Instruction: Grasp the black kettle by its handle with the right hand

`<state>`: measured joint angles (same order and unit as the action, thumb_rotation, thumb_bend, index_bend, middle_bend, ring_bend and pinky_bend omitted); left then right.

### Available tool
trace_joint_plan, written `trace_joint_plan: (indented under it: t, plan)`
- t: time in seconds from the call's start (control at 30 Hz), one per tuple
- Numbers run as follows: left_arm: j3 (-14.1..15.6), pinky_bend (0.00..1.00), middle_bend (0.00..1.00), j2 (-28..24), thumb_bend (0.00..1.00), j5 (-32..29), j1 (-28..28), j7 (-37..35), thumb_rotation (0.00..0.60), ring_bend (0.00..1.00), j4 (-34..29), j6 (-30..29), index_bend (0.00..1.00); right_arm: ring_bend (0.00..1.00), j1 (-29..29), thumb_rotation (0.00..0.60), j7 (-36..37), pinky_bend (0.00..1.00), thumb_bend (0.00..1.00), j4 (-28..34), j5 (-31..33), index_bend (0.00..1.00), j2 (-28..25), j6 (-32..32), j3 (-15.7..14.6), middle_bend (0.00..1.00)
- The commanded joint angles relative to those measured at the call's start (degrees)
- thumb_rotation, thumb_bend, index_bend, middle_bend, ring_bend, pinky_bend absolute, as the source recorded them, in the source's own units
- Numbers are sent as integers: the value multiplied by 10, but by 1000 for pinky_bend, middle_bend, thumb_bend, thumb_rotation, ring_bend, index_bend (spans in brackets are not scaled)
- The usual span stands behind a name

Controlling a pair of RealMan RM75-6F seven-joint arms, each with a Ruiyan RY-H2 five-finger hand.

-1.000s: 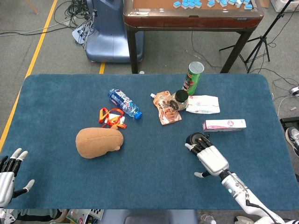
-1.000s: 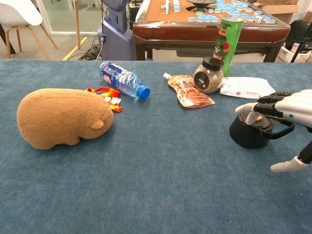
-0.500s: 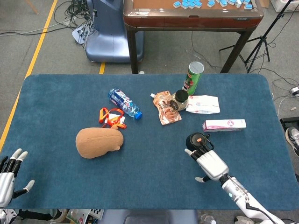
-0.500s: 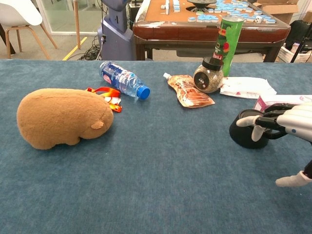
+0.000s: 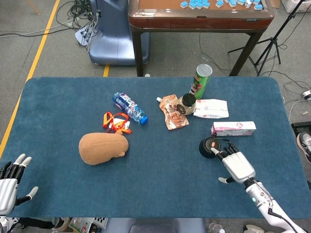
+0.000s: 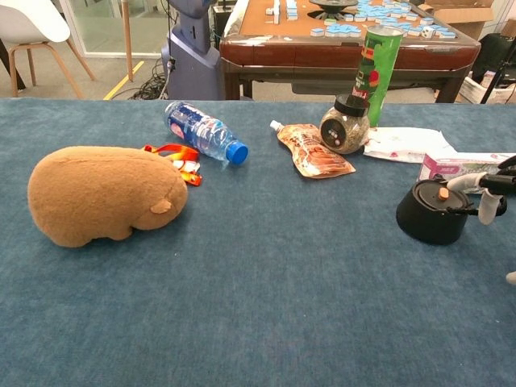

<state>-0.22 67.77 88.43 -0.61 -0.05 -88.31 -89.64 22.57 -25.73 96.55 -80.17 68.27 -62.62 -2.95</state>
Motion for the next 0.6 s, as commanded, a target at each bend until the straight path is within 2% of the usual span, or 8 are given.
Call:
trace_joint_plan:
  t: [0.03,0.37,0.5,0.6]
  plan:
    - [0,46,51,-1,203,0,0,1,600,145,-1,1,115,181,-1,500,5,58,0,0,-2,113,0,0,1,295]
    - [-1,46,51,-4,203,-2,0,2,600,145,-3,0,115,181,-7,505,69,58,0,23,-67,113,-19,-33,-2,295]
    - [1,46,51,-3,203,0,0,1,600,145,-3,0,115,181,1,504,45,58,0,25,-34,113,-16,-26,22,293]
    - [0,46,51,-4,203,-1,-1,1,600,145,-3,-2,115,163,16,505,16,58,0,37,11,109,-14,3,38,251]
